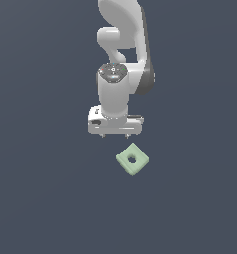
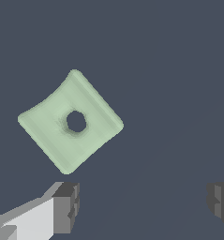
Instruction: Pick up the object and move it to a goal position.
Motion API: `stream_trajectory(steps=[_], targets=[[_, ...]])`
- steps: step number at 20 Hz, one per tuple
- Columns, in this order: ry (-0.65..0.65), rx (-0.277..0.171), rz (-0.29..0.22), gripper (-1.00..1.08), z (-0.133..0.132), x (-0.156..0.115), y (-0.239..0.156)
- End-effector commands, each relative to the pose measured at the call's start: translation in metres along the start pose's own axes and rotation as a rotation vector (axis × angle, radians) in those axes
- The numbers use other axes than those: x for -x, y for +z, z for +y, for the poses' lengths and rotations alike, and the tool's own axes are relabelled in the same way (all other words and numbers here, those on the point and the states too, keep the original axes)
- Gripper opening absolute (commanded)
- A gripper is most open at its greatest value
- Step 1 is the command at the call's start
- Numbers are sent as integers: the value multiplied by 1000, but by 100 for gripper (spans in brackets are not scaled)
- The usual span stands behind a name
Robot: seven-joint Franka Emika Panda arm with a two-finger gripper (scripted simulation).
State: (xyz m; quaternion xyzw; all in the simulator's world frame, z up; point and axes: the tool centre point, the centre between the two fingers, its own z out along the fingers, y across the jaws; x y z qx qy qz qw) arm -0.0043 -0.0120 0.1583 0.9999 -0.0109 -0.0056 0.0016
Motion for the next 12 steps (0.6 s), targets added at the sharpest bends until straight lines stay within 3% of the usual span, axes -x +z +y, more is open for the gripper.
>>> stream_trajectory(steps=[1,12], targets=[[0,0,0,68,0,0,0],[-11,9,-4,68,-5,0,-1]])
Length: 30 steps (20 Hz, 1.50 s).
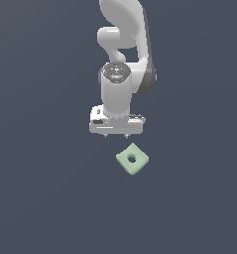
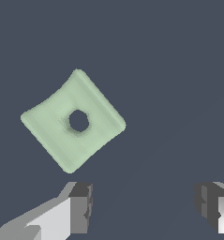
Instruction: Pick up the object and move it to a goal position.
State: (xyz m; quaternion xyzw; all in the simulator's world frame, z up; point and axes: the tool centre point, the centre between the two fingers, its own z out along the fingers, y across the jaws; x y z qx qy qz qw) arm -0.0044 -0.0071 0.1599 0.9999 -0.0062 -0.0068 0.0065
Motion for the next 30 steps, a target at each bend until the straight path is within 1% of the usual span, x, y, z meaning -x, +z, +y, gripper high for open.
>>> stream_trajectory(steps=[1,8,11,14,17,22,26,30], targets=[[-5,-4,-4,68,0,0,1],[-44,-38,-35,68,1,-5,12],[-72,-66,-55,68,2,-8,20],[-106,-102,-77,68,2,-11,29],[-146,-151,-100,68,2,-15,39],[-218,-247,-128,68,1,-21,56],[-275,-333,-139,68,1,-26,69],[-331,-426,-137,68,0,-31,80]])
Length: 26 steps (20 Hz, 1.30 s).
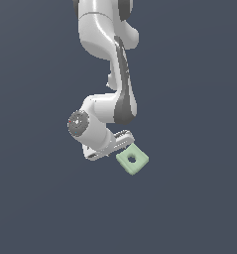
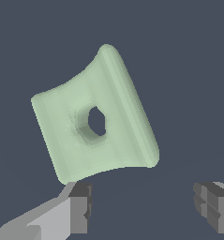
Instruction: Pick up the object and move it to a goal position.
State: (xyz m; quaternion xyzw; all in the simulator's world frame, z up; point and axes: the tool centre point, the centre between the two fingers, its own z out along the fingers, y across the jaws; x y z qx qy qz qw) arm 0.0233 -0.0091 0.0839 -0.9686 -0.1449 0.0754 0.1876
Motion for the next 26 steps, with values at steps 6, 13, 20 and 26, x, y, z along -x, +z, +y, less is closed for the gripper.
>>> stream_trajectory(steps=[6,13,20,26], targets=[[-120,-166,33,68,9,-10,13],[-200,-276,81,68,15,-17,18],[-239,-328,112,68,19,-20,19],[-239,-329,113,68,19,-20,20]])
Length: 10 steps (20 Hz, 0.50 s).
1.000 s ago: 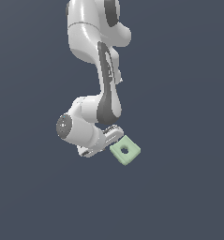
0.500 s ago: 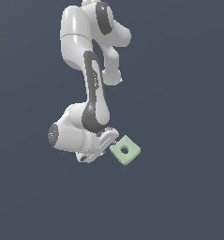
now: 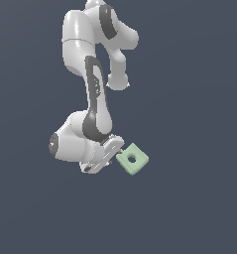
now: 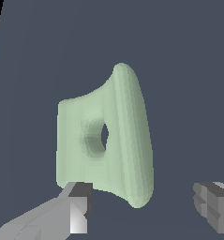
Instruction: Pick up the object and move it to a goal position.
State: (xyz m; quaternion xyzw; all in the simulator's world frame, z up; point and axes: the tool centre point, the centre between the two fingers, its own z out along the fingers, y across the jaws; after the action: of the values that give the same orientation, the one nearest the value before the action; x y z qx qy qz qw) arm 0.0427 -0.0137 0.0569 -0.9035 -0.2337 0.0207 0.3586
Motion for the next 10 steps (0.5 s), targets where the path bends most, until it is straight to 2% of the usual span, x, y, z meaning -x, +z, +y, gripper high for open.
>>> stream_trajectory(steps=[1,10], targets=[[-1,-1,0,68,0,0,3],[-4,-3,1,68,-1,0,30]])
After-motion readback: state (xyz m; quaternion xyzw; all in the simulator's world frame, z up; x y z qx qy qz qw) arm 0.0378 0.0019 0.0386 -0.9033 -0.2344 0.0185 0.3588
